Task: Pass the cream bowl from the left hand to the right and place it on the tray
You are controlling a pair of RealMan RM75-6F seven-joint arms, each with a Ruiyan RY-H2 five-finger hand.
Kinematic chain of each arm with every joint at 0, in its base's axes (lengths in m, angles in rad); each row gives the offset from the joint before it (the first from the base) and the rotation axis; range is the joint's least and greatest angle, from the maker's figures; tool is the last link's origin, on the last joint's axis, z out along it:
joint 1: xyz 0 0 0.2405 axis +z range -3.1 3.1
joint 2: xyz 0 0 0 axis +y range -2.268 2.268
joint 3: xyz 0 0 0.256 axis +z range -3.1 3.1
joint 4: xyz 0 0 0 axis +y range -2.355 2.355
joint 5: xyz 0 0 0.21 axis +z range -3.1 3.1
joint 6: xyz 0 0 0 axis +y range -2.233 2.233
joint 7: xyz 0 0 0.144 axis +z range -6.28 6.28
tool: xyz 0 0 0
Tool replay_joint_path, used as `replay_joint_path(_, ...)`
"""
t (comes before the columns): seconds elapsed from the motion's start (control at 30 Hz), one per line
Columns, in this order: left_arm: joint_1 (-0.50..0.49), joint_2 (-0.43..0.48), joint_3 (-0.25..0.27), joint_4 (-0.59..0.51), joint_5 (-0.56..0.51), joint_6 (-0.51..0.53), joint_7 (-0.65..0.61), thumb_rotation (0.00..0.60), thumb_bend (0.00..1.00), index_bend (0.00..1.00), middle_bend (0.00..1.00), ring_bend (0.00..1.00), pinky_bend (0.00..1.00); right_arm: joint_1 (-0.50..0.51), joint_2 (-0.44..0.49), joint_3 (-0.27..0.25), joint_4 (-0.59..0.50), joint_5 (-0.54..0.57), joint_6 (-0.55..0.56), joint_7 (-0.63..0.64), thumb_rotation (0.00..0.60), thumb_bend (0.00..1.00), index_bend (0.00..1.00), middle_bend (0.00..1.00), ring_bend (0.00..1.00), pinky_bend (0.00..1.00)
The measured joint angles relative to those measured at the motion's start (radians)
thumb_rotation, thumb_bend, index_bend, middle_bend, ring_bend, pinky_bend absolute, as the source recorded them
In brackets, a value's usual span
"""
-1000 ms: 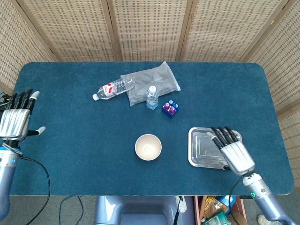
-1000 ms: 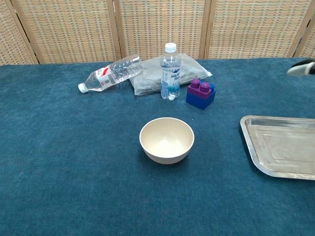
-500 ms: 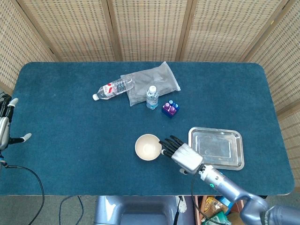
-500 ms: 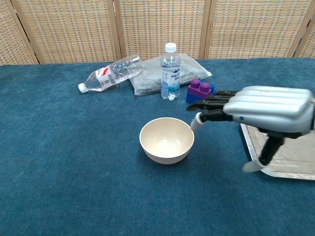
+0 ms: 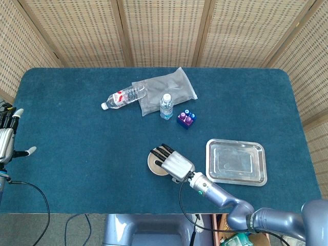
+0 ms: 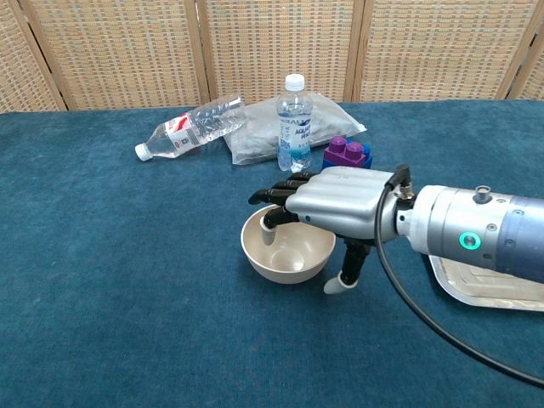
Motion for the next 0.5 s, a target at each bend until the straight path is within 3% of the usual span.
replay_joint_path(0.5,0.007,0.001,-0.013,0.006,0.003,-0.014,-0.006,0.600,0.00,0.00,0.00,0.00,0.00,0.036,-0.055,-0.034,0.077,0.027,0.023,0.014,0.600,0.55,0.60,0.00,0.00,0.00)
